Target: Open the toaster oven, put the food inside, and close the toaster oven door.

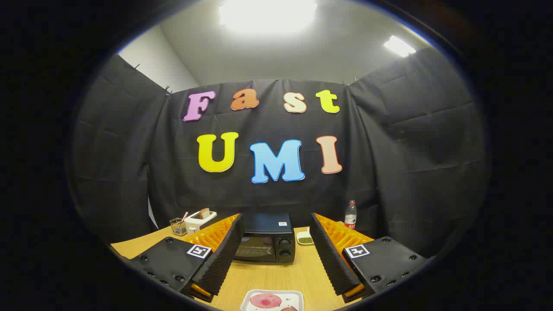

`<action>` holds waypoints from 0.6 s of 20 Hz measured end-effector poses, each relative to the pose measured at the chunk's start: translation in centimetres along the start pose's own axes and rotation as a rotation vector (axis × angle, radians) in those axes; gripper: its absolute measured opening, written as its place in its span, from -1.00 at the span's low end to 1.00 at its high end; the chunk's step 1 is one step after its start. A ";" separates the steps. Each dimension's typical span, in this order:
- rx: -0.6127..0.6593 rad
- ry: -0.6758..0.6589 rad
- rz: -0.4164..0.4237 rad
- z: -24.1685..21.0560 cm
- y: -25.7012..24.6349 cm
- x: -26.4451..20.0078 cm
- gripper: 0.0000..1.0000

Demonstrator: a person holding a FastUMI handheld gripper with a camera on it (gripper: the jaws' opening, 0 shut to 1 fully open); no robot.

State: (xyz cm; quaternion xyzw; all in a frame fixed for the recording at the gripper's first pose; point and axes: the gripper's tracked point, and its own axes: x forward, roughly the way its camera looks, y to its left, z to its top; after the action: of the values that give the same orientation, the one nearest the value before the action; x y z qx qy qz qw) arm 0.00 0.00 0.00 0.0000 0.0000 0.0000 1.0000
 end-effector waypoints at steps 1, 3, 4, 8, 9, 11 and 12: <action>-0.002 0.003 -0.001 -0.1 0.0 0.0 0.93; 0.002 0.009 -0.002 -0.2 0.1 0.0 0.93; 0.005 0.013 -0.003 -0.4 0.2 0.0 0.93; 0.005 0.029 -0.004 -1.0 0.3 0.3 0.93; 0.006 0.031 -0.004 -1.0 0.4 0.3 0.93; 0.004 0.029 -0.006 -0.8 0.5 0.4 0.93; 0.002 0.027 -0.007 -0.7 0.4 0.5 0.93</action>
State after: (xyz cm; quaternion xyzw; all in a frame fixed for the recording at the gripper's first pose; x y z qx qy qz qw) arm 0.54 0.44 -0.71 0.0008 0.0133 -0.0036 0.9999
